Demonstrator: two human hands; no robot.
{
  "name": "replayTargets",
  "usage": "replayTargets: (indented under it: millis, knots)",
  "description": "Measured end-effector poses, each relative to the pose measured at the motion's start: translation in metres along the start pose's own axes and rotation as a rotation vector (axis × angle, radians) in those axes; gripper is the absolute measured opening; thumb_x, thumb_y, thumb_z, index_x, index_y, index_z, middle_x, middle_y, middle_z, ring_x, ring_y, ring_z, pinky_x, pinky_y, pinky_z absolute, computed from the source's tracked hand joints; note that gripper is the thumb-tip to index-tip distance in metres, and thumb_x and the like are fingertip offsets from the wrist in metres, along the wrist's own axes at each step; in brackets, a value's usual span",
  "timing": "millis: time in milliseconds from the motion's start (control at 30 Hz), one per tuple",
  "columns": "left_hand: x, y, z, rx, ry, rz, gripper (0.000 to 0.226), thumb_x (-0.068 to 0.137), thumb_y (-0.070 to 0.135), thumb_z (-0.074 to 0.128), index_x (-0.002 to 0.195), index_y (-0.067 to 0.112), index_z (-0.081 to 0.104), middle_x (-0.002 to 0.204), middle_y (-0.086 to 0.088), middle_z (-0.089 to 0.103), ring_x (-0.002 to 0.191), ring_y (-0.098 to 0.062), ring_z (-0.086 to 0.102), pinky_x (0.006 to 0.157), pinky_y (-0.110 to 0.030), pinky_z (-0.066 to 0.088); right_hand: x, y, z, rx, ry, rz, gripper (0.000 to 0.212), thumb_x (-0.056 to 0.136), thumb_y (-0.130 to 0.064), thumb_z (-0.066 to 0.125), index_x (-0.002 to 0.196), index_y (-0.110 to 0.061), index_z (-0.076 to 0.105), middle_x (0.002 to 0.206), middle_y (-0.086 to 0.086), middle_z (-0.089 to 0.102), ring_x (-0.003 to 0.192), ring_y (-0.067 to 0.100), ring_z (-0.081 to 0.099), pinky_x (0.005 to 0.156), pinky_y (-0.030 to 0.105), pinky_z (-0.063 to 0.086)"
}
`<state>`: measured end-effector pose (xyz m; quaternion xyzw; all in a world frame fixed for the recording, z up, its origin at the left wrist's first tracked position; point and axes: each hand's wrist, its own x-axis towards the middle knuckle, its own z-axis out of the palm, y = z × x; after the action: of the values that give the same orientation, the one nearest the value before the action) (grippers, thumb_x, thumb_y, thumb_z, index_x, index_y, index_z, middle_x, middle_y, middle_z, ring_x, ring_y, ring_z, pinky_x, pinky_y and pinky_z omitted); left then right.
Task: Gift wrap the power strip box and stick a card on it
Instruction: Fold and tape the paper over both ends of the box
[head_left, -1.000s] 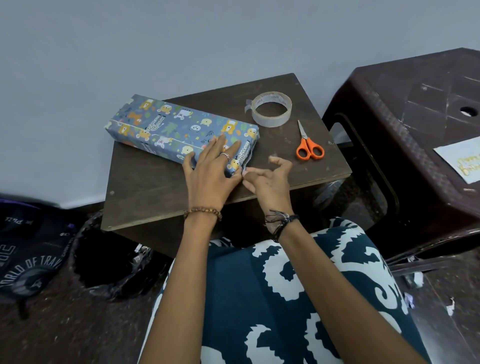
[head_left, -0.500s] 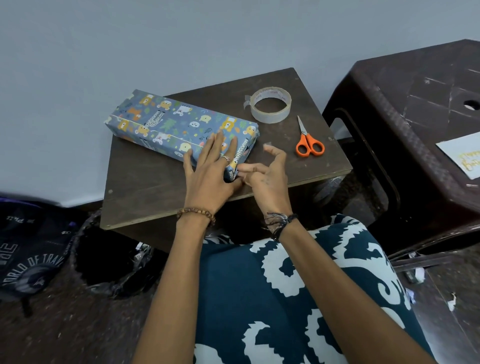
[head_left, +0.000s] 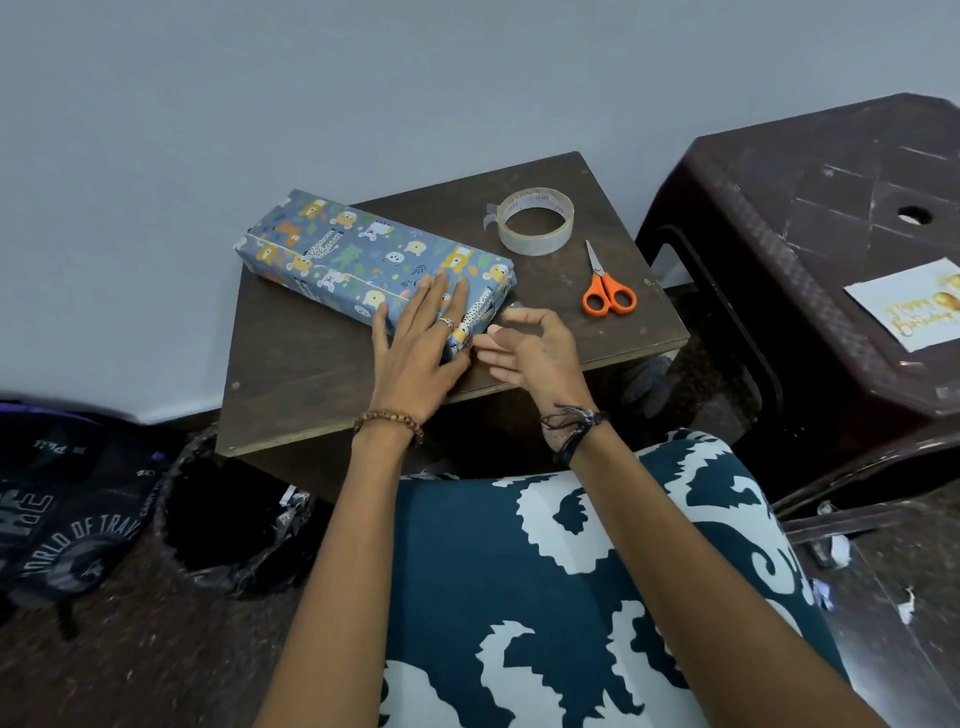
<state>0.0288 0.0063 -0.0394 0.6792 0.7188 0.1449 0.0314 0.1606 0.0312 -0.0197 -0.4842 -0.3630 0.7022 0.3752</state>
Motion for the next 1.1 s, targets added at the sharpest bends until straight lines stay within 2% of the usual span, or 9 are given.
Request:
replayTargets:
  millis: [100, 167, 267, 467, 633, 767, 833, 933, 1100]
  knots:
    - [0.0, -0.002, 0.0, 0.0, -0.025, 0.007, 0.067, 0.093, 0.03, 0.048, 0.147, 0.033, 0.008, 0.157, 0.009, 0.002, 0.144, -0.005, -0.001, 0.113, -0.037, -0.012, -0.007, 0.002, -0.003, 0.161, -0.022, 0.069, 0.018, 0.093, -0.009, 0.053, 0.111, -0.005, 0.055, 0.115, 0.02, 0.063, 0.103, 0.031, 0.063, 0.079, 0.027, 0.052]
    - [0.0, -0.002, -0.001, -0.007, -0.032, 0.009, 0.067, 0.094, 0.033, 0.047, 0.147, 0.033, 0.008, 0.157, 0.009, 0.001, 0.144, -0.005, -0.001, 0.113, -0.038, -0.011, -0.01, 0.004, -0.002, 0.274, -0.037, 0.122, 0.017, 0.092, -0.009, 0.055, 0.106, -0.001, 0.061, 0.105, 0.014, 0.064, 0.09, 0.024, 0.065, 0.079, 0.025, 0.053]
    - [0.0, -0.002, -0.002, -0.019, -0.025, 0.008, 0.066, 0.093, 0.034, 0.048, 0.147, 0.033, 0.01, 0.157, 0.009, 0.003, 0.144, -0.005, 0.0, 0.113, -0.038, -0.01, -0.011, 0.009, 0.001, 0.368, -0.039, 0.15, 0.005, 0.089, -0.009, 0.06, 0.085, -0.007, 0.064, 0.084, 0.005, 0.066, 0.071, 0.011, 0.065, 0.07, 0.019, 0.055]
    - [-0.001, -0.003, -0.004, -0.029, -0.035, 0.019, 0.072, 0.089, 0.023, 0.05, 0.147, 0.033, 0.008, 0.157, 0.009, 0.002, 0.144, -0.005, -0.001, 0.113, -0.038, -0.01, -0.016, 0.018, 0.013, 0.397, 0.01, 0.171, 0.007, 0.087, -0.005, 0.062, 0.082, -0.009, 0.065, 0.055, -0.006, 0.067, 0.048, 0.001, 0.062, 0.052, 0.012, 0.052]
    - [0.0, -0.005, -0.003, -0.024, -0.051, 0.018, 0.071, 0.091, 0.026, 0.049, 0.147, 0.034, 0.007, 0.157, 0.01, 0.0, 0.144, -0.004, -0.003, 0.112, -0.038, -0.012, -0.017, 0.019, 0.023, 0.429, 0.082, 0.142, 0.009, 0.086, 0.001, 0.061, 0.091, -0.003, 0.065, 0.05, -0.006, 0.064, 0.041, 0.0, 0.057, 0.046, 0.01, 0.049]
    - [-0.001, -0.005, -0.002, -0.024, -0.037, 0.015, 0.066, 0.094, 0.032, 0.046, 0.148, 0.034, 0.008, 0.157, 0.01, 0.0, 0.144, -0.004, -0.002, 0.112, -0.037, -0.011, -0.023, 0.018, 0.026, 0.428, 0.122, 0.175, 0.008, 0.085, -0.001, 0.061, 0.084, -0.006, 0.067, 0.058, -0.001, 0.06, 0.04, 0.0, 0.052, 0.044, 0.012, 0.049]
    - [0.0, -0.005, -0.002, -0.022, -0.031, 0.016, 0.066, 0.094, 0.031, 0.046, 0.148, 0.033, 0.007, 0.157, 0.01, 0.0, 0.144, -0.005, -0.002, 0.112, -0.037, -0.012, -0.028, 0.018, 0.024, 0.437, 0.128, 0.187, 0.009, 0.085, -0.006, 0.063, 0.076, -0.009, 0.064, 0.067, 0.002, 0.057, 0.052, 0.004, 0.052, 0.045, 0.013, 0.05]
    - [-0.002, -0.004, -0.002, -0.028, -0.022, 0.023, 0.066, 0.093, 0.026, 0.045, 0.148, 0.032, 0.008, 0.157, 0.009, 0.001, 0.144, -0.005, -0.001, 0.112, -0.038, -0.011, -0.03, 0.018, 0.02, 0.446, 0.08, 0.157, 0.007, 0.086, -0.007, 0.062, 0.079, -0.008, 0.063, 0.075, 0.003, 0.06, 0.066, 0.009, 0.055, 0.053, 0.015, 0.053]
    - [-0.002, -0.008, 0.001, -0.111, 0.07, 0.08, 0.062, 0.083, 0.033, 0.041, 0.144, 0.032, 0.026, 0.155, 0.007, 0.017, 0.143, -0.009, 0.01, 0.112, -0.042, -0.005, -0.028, 0.015, 0.016, 0.409, 0.029, 0.058, 0.009, 0.087, 0.0, 0.059, 0.08, -0.003, 0.064, 0.071, 0.003, 0.065, 0.059, 0.005, 0.062, 0.061, 0.016, 0.054]
